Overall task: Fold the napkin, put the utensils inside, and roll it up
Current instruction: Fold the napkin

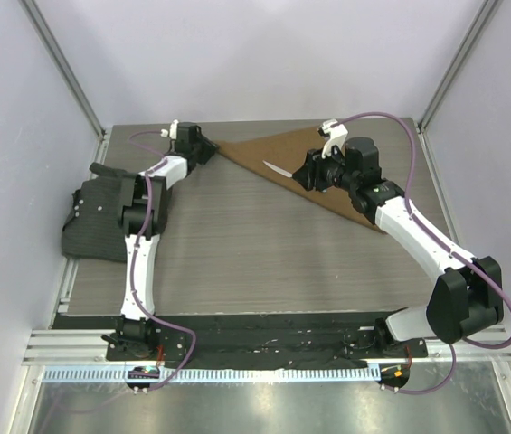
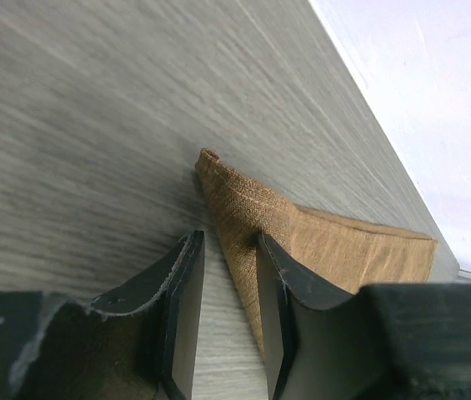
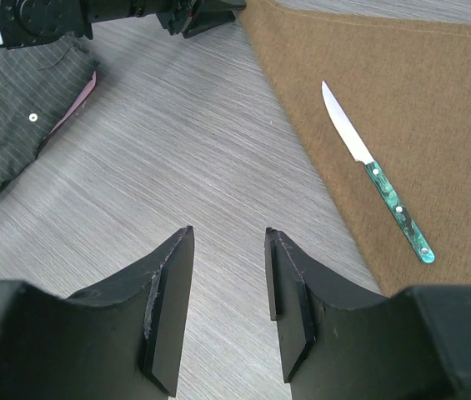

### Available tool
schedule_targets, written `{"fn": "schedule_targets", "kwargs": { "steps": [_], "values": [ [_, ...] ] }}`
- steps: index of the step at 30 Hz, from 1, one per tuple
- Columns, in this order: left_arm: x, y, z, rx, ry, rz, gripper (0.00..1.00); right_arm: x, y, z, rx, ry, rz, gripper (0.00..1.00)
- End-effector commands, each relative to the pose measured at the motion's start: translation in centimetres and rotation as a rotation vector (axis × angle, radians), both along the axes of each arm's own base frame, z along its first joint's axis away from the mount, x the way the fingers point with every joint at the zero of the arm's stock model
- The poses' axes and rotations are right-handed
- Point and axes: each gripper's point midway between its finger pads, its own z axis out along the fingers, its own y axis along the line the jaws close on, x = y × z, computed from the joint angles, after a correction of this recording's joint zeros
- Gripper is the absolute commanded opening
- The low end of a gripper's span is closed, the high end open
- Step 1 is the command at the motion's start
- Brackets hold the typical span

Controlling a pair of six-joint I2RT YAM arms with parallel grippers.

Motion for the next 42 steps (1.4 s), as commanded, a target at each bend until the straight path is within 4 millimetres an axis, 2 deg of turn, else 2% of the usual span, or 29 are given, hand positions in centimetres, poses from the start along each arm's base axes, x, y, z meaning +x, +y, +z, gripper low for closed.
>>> {"fn": "schedule_targets", "kwargs": {
  "steps": [1,2,4,11,14,16,18,19,21,22,23,24,25,26,27,28,29,30,31,33,34,35,37,38,39,41,42],
  "values": [
    [0.2,0.5,-2.4,0.034,0.046,0.017,0.35,0.6,0.3,2.9,0.025,-0.075,0.010,0.47],
    [0.6,0.5,-2.0,0.032,0.034,0.019,0.34,0.5,0.4,2.9,0.024,-0.074,0.014,0.47],
    [0.3,0.7,-2.8,0.039,0.064,0.019,0.31,0.6,0.2,2.8,0.021,-0.073,0.010,0.47],
    [-0.1,0.8,-2.7,0.061,0.068,0.004,0.17,0.7,0.3,2.1,0.013,-0.061,0.013,0.47],
    [-0.1,0.7,-2.7,0.073,0.066,-0.005,0.09,0.7,0.3,1.9,0.014,-0.052,0.011,0.47],
    [-0.2,0.9,-2.8,0.081,0.066,-0.009,0.00,0.6,0.3,1.7,0.018,-0.041,0.005,0.47],
    [-0.2,0.8,-2.2,0.086,0.045,-0.015,0.00,0.6,0.2,1.5,0.027,-0.029,-0.006,0.47],
    [-0.8,1.0,-2.8,0.097,0.058,-0.020,0.00,0.6,0.1,1.3,0.037,-0.014,-0.021,0.47],
    [-0.6,1.1,-0.8,0.102,-0.001,-0.017,0.00,0.7,-0.3,0.5,0.040,0.013,-0.061,0.47],
    [-1.5,1.6,-1.6,0.123,0.018,-0.010,0.00,0.6,-0.4,0.2,0.049,0.031,-0.077,0.47],
    [-1.8,1.8,-1.4,0.129,0.011,-0.007,0.00,0.4,-0.6,-0.5,0.048,0.052,-0.090,0.47],
    [-1.9,1.9,0.1,0.132,-0.023,-0.002,0.00,0.5,-1.0,-0.9,0.044,0.062,-0.120,0.47],
    [-2.9,2.3,-0.7,0.144,-0.001,0.003,0.00,0.4,-1.1,-1.1,0.058,0.077,-0.142,0.47],
    [-3.4,2.5,-0.7,0.149,0.000,0.005,0.00,0.2,-1.4,-1.9,0.057,0.099,-0.159,0.46],
    [-3.5,2.5,0.7,0.145,-0.030,0.009,0.00,0.2,-1.8,-2.3,0.056,0.109,-0.189,0.47],
    [-3.9,2.6,0.8,0.147,-0.032,0.011,0.00,0.1,-2.0,-2.6,0.067,0.127,-0.210,0.47],
    [-5.2,3.0,-0.4,0.155,-0.002,0.018,0.00,-0.2,-2.2,-3.3,0.069,0.147,-0.227,0.46],
    [-5.6,3.1,0.8,0.155,-0.020,0.023,0.00,-0.4,-2.4,-3.6,0.070,0.157,-0.238,0.46],
    [-6.0,3.3,0.9,0.156,-0.028,0.029,0.00,-0.6,-2.7,-4.5,0.070,0.177,-0.264,0.47],
    [-8.0,3.7,-0.4,0.165,0.002,0.034,0.00,-0.8,-3.3,-5.0,0.070,0.193,-0.300,0.46],
    [-8.2,3.9,1.1,0.160,-0.032,0.042,0.00,-0.9,-3.9,-5.8,0.062,0.206,-0.335,0.46],
    [-9.6,4.2,-0.2,0.167,0.001,0.041,0.00,-0.9,-4.1,-6.0,0.068,0.216,-0.361,0.47],
    [-10.4,4.4,0.8,0.171,-0.013,0.044,0.00,-1.2,-4.9,-6.9,0.063,0.236,-0.400,0.47],
    [-10.9,4.5,0.9,0.174,-0.017,0.044,0.00,-1.0,-5.4,-7.0,0.070,0.239,-0.436,0.47],
    [-11.9,4.7,0.2,0.184,0.002,0.038,0.00,-1.2,-5.4,-7.0,0.075,0.243,-0.443,0.47],
    [-12.7,4.9,1.1,0.191,-0.012,0.037,0.00,-1.1,-6.3,-7.3,0.073,0.244,-0.493,0.46],
    [-13.7,5.2,0.5,0.208,0.001,0.036,0.00,-1.2,-6.4,-7.4,0.075,0.245,-0.501,0.46]
  ]
}}
